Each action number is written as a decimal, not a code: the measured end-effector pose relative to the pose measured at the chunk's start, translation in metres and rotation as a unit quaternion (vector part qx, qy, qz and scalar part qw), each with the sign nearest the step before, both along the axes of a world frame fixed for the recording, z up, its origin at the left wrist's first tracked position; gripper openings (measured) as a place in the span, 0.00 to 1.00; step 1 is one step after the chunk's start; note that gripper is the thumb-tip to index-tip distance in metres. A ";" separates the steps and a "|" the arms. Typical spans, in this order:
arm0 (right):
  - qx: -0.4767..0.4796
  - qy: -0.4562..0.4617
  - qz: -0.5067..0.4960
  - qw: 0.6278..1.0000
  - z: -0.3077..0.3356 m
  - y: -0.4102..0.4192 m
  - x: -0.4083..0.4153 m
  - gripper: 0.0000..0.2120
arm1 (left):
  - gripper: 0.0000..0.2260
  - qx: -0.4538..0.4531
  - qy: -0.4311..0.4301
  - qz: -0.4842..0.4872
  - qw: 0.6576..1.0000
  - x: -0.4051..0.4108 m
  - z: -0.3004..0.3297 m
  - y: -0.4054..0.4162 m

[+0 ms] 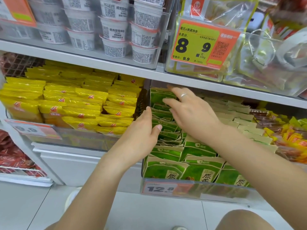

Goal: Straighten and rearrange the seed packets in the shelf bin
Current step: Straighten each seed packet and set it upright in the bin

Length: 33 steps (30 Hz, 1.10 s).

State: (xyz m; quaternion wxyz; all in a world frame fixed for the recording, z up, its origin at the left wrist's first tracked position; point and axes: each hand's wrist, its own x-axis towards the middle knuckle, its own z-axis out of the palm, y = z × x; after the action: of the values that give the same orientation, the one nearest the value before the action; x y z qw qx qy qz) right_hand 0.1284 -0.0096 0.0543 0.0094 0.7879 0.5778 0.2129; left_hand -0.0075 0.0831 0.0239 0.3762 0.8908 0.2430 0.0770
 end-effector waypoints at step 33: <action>-0.043 0.111 -0.128 0.985 -0.003 0.016 0.021 0.17 | 0.30 0.012 -0.006 0.000 1.000 -0.003 -0.001 -0.001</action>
State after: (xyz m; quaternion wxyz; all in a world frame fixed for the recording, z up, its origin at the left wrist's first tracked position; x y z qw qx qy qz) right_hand 0.1496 0.0062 0.0515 0.0060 0.8729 0.4784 0.0957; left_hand -0.0101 0.0825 0.0232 0.3667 0.8948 0.2398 0.0855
